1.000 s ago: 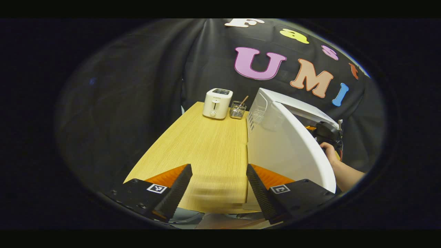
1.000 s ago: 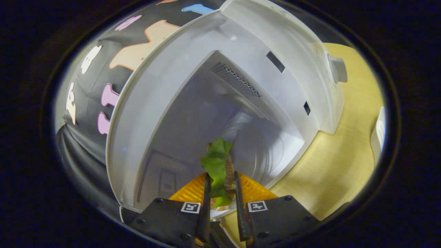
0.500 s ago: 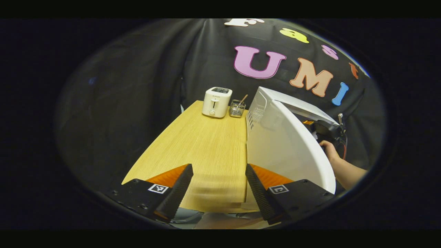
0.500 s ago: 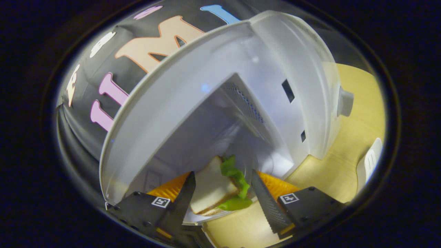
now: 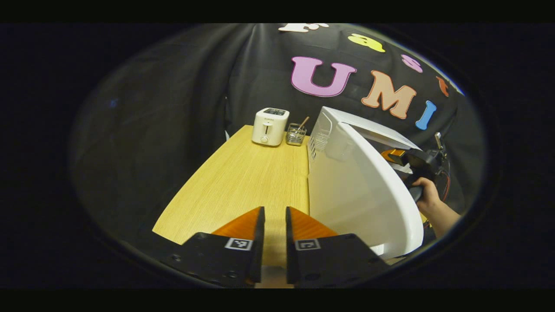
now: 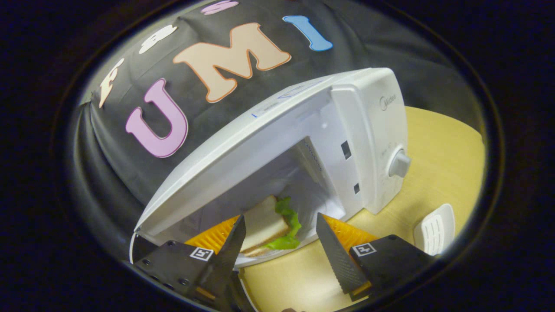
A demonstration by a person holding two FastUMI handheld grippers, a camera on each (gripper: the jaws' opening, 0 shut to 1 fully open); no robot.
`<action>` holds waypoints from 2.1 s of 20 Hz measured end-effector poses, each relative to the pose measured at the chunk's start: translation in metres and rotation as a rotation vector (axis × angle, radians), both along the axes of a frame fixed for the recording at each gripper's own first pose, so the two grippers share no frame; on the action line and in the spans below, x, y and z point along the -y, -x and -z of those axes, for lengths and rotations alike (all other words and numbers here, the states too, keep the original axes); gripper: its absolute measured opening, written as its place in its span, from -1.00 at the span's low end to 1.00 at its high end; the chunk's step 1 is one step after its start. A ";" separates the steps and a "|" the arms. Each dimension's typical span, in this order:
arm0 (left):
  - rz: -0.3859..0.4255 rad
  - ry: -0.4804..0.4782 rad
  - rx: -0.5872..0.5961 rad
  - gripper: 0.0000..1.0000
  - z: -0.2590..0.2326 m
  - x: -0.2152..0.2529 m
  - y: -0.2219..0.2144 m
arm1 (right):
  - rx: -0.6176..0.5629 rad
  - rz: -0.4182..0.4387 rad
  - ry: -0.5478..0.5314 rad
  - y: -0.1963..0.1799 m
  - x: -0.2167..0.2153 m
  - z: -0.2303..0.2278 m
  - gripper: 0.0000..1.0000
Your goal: Open the microwave oven with the left hand, put the food in, and close the microwave oven.
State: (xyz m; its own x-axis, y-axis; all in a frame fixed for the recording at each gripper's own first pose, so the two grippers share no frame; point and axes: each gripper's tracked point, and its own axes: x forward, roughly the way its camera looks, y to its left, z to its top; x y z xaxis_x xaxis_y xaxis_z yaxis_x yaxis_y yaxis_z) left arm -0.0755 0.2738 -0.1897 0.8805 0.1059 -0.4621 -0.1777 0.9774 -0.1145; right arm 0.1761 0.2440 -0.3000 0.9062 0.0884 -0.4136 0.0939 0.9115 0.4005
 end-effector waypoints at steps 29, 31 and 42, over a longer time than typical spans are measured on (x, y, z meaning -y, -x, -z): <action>0.254 -0.046 -0.038 -0.99 0.008 0.099 -0.012 | 0.002 0.070 0.331 0.247 0.138 -0.061 0.99; 0.253 -0.046 -0.040 -0.99 0.009 0.114 -0.015 | 0.009 0.078 0.340 0.244 0.155 -0.067 0.83; 0.250 -0.042 -0.020 -0.99 0.006 0.221 -0.060 | 0.120 0.071 0.373 0.200 0.240 -0.112 0.99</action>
